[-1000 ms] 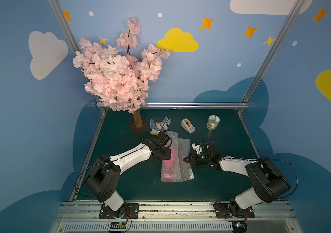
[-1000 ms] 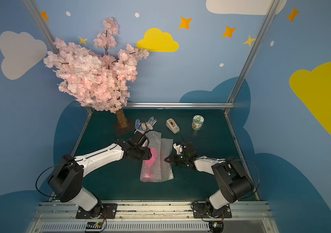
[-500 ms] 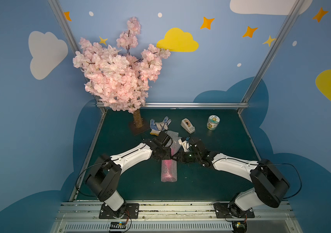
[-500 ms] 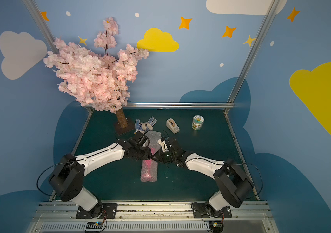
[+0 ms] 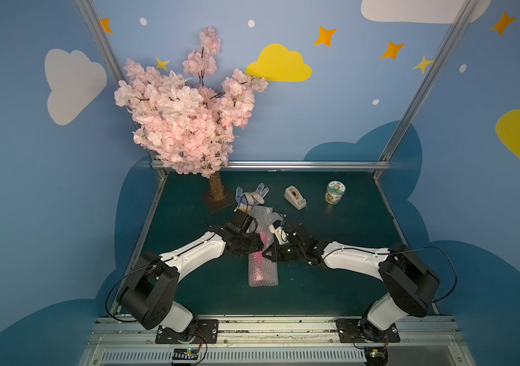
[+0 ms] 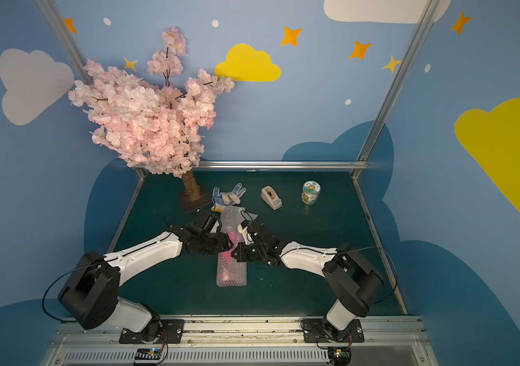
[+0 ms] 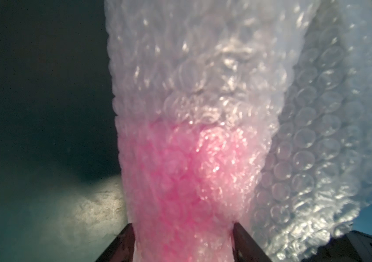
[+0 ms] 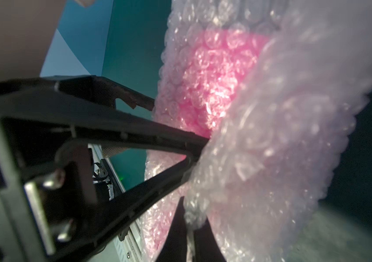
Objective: Wrap wine glasses in bubble wrap
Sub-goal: Wrap the wine glass in bubble wrap.
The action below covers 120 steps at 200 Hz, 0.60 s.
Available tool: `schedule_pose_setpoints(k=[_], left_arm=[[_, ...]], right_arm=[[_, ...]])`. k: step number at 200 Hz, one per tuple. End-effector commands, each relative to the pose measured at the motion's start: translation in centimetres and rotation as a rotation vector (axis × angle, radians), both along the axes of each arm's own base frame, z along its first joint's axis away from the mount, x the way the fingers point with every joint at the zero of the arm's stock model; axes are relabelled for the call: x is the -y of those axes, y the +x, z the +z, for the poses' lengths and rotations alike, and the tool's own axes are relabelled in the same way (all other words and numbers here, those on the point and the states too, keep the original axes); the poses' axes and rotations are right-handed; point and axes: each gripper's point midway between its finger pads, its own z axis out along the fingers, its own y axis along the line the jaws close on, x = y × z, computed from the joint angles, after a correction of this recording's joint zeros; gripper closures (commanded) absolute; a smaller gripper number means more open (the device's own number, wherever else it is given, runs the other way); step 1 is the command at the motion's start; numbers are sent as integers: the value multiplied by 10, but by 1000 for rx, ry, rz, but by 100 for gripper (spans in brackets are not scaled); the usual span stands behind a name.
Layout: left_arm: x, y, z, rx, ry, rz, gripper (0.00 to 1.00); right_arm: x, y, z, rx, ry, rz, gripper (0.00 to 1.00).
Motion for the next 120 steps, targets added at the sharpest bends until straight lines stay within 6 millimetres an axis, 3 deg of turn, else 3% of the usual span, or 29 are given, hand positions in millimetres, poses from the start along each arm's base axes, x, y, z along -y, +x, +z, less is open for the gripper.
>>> schedule_pose_setpoints(k=[1,56,120], left_arm=[[6,1,13,21,-75,-3,26],[-2,4,28,80,-128,27,20],[15,0,35,124,-245,-56,15]], right_arm=[[-2,1,8,59,16,21,92],[-4,1,5,63,12,31,94],[-12,0,5,57,27,61,93]])
